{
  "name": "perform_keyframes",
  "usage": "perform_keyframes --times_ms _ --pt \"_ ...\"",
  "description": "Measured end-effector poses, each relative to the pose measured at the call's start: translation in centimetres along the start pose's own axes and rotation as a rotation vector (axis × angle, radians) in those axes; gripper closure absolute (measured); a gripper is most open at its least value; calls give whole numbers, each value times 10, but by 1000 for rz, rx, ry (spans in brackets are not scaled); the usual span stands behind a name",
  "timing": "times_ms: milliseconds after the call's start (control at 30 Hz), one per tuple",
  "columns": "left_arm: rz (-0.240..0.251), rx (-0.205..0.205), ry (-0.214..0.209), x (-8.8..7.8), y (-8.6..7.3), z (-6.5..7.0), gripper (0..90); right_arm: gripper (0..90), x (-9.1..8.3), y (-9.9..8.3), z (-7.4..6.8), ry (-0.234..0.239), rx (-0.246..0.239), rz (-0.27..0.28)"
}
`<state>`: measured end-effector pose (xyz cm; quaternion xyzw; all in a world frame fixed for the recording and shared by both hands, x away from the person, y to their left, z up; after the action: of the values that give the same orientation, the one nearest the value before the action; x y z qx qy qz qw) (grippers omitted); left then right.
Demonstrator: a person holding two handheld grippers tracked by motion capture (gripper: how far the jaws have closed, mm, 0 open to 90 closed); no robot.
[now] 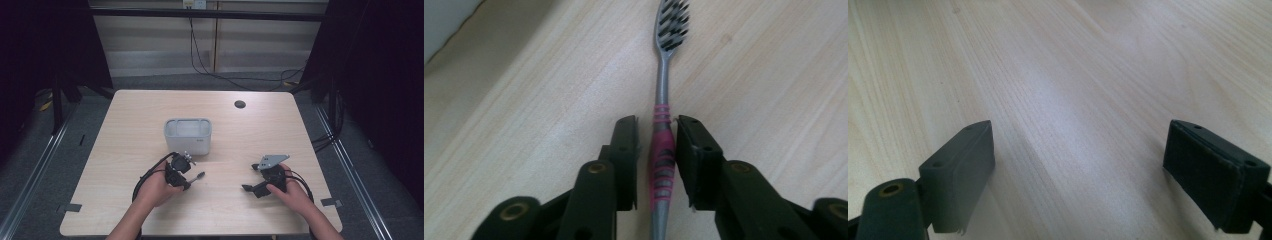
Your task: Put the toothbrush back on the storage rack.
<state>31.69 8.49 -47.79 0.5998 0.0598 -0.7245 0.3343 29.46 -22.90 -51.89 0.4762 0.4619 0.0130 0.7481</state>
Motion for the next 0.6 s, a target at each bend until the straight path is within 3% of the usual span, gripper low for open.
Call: perform_keyframes --times_ms 67,200,300,600 --pt "-8 -4 3 1 1 1 775 125 0 0 0 0 0 0" --pt "-8 2 13 1 1 3 793 124 0 0 0 0 0 0" --pt "-2 -2 -3 1 1 3 795 125 0 0 0 0 0 0" --pt "126 -6 -20 -20 1 2 798 124 0 0 0 0 0 0"
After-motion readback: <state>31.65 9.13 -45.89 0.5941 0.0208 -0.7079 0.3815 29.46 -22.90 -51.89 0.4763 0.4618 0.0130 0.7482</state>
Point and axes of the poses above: each handheld gripper's, and its own axes: x roughly forward along the jaws, y roughly out of its top, z roughly to its right, the point moved 1 cm from there along x, roughly forward along the jaws, and after that the axes turned 13 degrees about -y, right-handed, at the moved point
